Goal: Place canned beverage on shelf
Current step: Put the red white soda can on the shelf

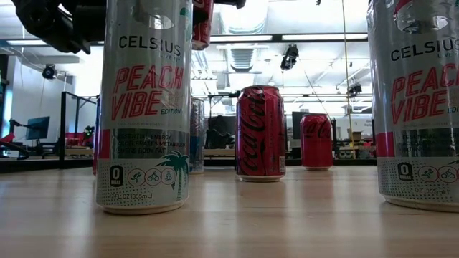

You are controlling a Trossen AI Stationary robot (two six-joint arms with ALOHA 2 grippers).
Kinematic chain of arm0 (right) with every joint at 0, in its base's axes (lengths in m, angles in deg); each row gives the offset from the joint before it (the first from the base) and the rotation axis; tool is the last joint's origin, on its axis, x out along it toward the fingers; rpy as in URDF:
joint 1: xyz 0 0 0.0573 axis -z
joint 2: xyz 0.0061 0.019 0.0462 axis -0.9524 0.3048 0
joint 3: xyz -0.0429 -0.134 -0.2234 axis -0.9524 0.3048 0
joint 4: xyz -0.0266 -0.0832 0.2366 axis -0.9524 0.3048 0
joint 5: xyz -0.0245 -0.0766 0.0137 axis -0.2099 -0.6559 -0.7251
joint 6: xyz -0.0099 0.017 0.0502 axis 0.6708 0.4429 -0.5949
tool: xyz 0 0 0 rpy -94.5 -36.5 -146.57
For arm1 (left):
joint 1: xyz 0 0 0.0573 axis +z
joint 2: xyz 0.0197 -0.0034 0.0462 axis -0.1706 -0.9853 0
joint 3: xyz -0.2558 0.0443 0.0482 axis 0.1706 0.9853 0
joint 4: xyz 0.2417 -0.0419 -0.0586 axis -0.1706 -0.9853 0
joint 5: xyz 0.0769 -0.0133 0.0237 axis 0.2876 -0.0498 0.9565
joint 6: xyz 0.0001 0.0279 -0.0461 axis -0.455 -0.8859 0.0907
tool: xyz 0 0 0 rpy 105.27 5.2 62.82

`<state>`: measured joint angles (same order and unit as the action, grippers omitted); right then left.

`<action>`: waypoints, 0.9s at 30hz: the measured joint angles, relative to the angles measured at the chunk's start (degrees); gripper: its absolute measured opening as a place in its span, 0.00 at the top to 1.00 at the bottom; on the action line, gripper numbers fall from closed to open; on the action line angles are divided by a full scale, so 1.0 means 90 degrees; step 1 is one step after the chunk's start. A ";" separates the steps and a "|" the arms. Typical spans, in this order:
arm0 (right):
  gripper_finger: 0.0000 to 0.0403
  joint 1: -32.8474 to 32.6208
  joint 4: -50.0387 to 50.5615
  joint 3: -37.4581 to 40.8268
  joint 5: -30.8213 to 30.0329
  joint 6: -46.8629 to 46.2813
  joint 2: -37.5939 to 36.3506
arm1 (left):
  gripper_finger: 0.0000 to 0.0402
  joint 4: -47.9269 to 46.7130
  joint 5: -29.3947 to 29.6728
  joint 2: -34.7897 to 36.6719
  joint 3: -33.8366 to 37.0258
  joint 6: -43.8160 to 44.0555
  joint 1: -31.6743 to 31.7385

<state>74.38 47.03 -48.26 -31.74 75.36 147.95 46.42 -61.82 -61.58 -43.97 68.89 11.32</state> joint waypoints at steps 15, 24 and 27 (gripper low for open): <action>0.29 0.0333 0.0024 0.0015 0.0021 -0.0096 0.0010 | 0.04 0.0086 0.0532 0.0133 -0.0019 -0.0207 0.0000; 0.29 0.0690 0.0045 0.0015 -0.0004 -0.0262 0.0007 | 0.07 -0.0845 0.1151 0.1053 -0.0003 -0.0718 -0.0005; 0.29 0.0814 0.0003 0.0015 -0.0001 -0.0419 0.0017 | 0.07 -0.1255 0.1336 0.1396 0.0002 -0.0756 0.0002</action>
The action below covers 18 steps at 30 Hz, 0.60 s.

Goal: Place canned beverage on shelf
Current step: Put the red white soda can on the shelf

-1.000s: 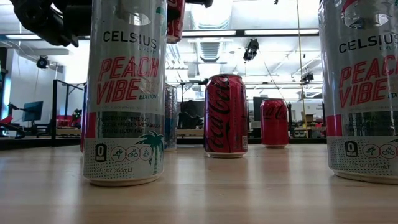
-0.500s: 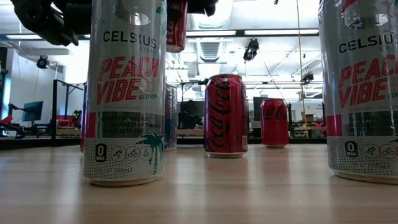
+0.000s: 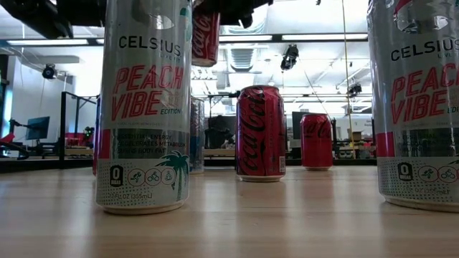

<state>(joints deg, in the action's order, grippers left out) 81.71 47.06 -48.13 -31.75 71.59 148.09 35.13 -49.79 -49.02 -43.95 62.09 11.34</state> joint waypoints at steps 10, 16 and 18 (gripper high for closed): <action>0.29 0.0633 -0.0604 0.0000 0.0424 -0.0202 0.0467 | 0.07 -0.0296 -0.0012 0.1167 0.0003 -0.0121 -0.0002; 0.29 0.0993 -0.0764 -0.0010 0.0553 -0.0556 0.0822 | 0.07 -0.0336 -0.0007 0.1696 0.0007 -0.0339 -0.0002; 0.29 0.1061 -0.0746 -0.0010 0.0544 -0.0681 0.1007 | 0.07 -0.0384 -0.0005 0.1800 0.0007 -0.0432 0.0001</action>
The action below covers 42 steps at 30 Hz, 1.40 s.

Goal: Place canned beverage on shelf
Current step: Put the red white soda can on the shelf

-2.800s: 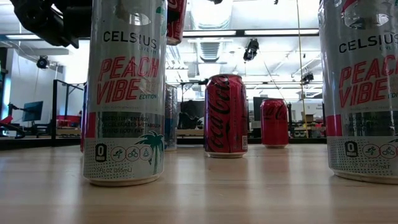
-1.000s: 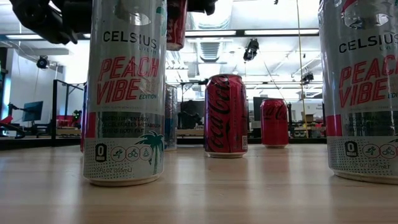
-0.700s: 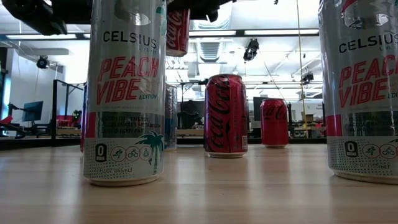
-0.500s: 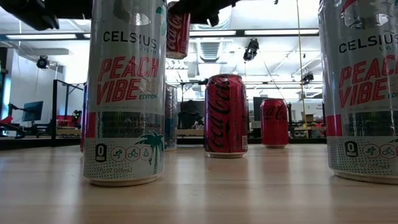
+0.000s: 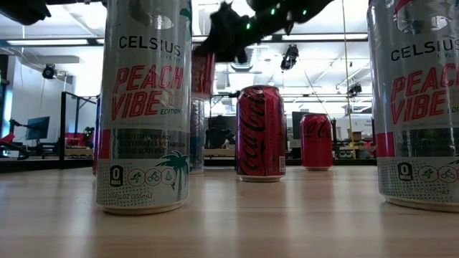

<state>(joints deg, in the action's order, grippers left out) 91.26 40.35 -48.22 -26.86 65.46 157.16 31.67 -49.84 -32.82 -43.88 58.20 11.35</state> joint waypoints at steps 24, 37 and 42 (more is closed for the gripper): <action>0.28 0.0380 0.0026 -0.0002 -0.0922 -0.1996 0.0779 | 0.07 -0.0156 0.0512 0.0085 0.0012 0.0039 0.0009; 0.28 0.0106 -0.0142 -0.0002 -0.0929 -0.0942 0.0909 | 0.07 -0.0158 0.0560 -0.0106 0.0012 0.0107 0.0009; 0.28 0.0040 -0.0268 -0.0002 -0.0874 -0.0753 0.0959 | 0.07 -0.0156 0.0619 -0.0184 0.0012 0.0107 0.0006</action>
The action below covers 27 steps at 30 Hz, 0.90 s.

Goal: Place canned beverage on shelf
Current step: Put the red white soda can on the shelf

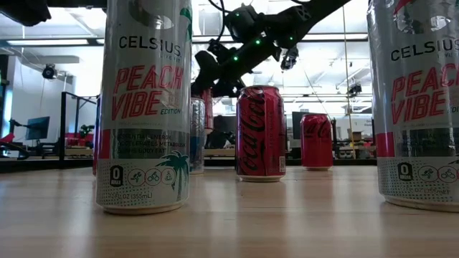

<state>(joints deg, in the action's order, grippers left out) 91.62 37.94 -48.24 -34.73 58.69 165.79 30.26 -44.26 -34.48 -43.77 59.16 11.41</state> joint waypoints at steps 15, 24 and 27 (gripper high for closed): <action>0.28 -0.0067 -0.0132 0.0005 -0.0019 0.0403 0.0207 | 0.07 0.0024 0.0048 -0.0121 0.0000 -0.0007 0.0000; 0.28 -0.0067 -0.0177 0.0005 -0.0053 0.0505 0.0331 | 0.07 0.0022 0.0056 -0.0129 0.0000 -0.0046 0.0000; 0.28 -0.0067 -0.0177 0.0005 -0.0051 0.0504 0.0334 | 0.07 0.0022 0.0056 -0.0129 0.0000 -0.0046 0.0000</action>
<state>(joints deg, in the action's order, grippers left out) 91.02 36.34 -48.20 -35.19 63.22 168.80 30.46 -43.76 -35.64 -43.77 58.75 11.41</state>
